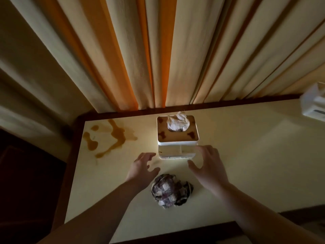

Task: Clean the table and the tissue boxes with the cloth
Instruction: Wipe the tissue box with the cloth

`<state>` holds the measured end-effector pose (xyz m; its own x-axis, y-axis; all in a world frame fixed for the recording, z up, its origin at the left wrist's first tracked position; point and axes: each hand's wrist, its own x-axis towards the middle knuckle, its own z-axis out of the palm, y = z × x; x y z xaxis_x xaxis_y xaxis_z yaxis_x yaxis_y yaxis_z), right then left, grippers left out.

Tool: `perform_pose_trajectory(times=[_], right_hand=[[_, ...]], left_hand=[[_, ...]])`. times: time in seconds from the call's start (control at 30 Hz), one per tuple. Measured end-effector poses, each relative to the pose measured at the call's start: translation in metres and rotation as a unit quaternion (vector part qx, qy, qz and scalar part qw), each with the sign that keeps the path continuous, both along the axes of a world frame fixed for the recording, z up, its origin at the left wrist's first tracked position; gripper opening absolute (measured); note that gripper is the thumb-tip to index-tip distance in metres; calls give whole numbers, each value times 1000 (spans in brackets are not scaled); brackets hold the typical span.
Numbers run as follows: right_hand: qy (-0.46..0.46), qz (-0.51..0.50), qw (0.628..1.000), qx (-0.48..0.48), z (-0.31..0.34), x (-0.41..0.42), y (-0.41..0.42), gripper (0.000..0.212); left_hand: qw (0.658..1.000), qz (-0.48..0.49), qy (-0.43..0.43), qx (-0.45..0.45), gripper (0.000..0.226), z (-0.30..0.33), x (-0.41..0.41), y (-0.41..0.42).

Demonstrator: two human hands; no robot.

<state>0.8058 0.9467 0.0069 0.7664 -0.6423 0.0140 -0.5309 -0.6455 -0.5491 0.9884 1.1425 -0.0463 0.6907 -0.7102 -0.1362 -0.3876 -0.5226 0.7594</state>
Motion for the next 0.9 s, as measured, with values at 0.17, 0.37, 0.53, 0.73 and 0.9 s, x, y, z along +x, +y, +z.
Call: perform_pose_trajectory(times=[0.17, 0.37, 0.53, 0.73, 0.9], right_hand=[[52, 183, 981, 38, -6, 3, 38, 30], [155, 227, 961, 43, -6, 11, 70, 46], [182, 230, 955, 38, -13, 9, 78, 65], [182, 215, 959, 26, -21, 12, 83, 53], [164, 194, 966, 50, -18, 11, 74, 44]], left_hand=[[999, -28, -31, -4, 47, -7, -3, 22], [998, -50, -37, -4, 48, -6, -3, 32], [998, -54, -35, -14, 48, -9, -8, 36], [997, -58, -40, -19, 48, -7, -9, 34], [996, -61, -54, -25, 44, 2, -6, 24]])
